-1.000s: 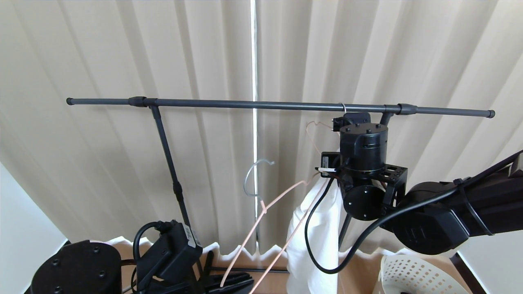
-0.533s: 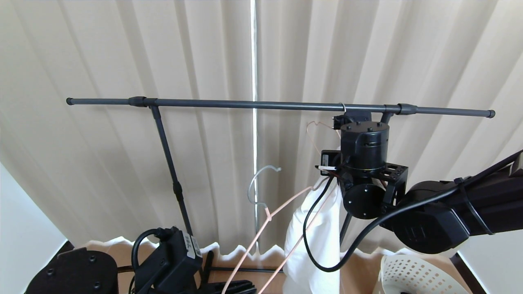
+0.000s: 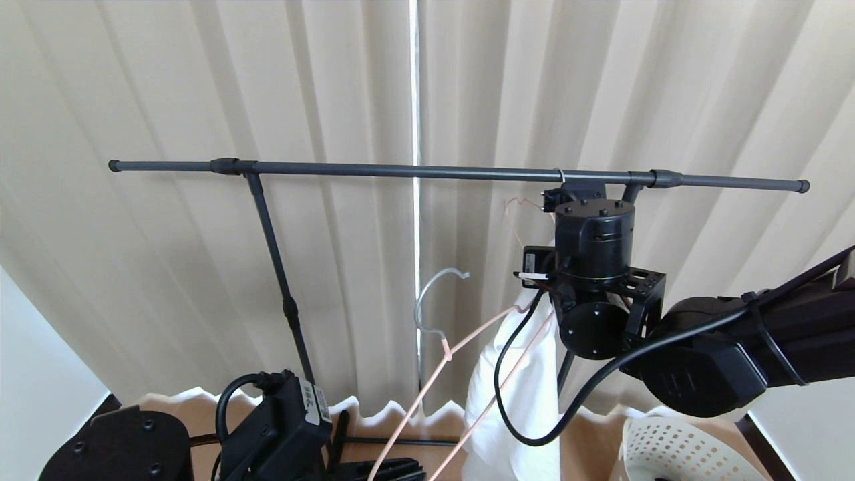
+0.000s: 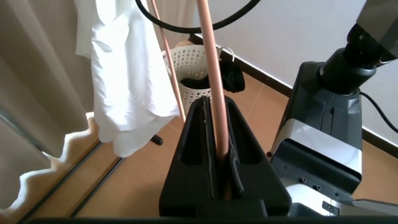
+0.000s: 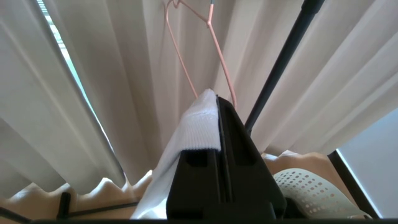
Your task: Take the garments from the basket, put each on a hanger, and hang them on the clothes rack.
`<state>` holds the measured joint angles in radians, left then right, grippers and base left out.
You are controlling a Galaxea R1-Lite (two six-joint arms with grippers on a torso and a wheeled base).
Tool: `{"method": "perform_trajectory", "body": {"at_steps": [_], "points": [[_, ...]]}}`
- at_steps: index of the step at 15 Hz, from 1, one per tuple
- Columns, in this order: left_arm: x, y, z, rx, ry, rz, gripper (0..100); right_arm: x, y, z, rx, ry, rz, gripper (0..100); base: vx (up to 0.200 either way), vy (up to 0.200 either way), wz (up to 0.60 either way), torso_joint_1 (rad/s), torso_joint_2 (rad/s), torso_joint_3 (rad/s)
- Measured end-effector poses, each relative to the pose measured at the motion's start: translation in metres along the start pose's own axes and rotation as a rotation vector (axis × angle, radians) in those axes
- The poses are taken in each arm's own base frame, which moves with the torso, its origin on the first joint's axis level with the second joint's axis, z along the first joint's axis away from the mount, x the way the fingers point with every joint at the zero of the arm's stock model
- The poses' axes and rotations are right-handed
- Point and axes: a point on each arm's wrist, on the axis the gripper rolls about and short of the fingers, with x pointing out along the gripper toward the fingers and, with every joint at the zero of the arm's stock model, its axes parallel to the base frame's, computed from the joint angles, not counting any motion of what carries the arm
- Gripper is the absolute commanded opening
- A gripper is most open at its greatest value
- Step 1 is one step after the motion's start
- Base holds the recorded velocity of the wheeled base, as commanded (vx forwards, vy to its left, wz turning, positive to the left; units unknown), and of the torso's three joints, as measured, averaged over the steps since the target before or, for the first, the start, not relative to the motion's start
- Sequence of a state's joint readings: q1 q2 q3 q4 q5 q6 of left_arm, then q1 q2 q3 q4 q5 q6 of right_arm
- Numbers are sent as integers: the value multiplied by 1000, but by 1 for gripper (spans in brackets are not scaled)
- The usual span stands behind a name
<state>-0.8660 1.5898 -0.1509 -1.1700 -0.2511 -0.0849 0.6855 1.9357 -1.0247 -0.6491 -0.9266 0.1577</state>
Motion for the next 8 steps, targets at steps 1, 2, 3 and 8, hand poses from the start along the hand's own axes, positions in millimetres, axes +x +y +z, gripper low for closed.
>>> {"method": "perform_trajectory", "body": {"at_steps": [1, 2, 3, 8], "points": [[1, 0, 0, 1, -5, 1, 0, 0, 0, -1, -2, 1, 1, 0, 0, 0, 0, 0, 0, 0], [1, 1, 0, 0, -4, 3, 0, -1, 0, -1, -4, 3, 2, 0, 0, 0, 0, 0, 0, 0], [2, 3, 0, -1, -5, 11, 0, -2, -1, -1, -7, 3, 2, 0, 0, 0, 0, 0, 0, 0], [0, 7, -3, -4, 5, 36, 0, -5, -5, 7, 4, -10, 1, 0, 0, 0, 0, 0, 0, 0]]}}
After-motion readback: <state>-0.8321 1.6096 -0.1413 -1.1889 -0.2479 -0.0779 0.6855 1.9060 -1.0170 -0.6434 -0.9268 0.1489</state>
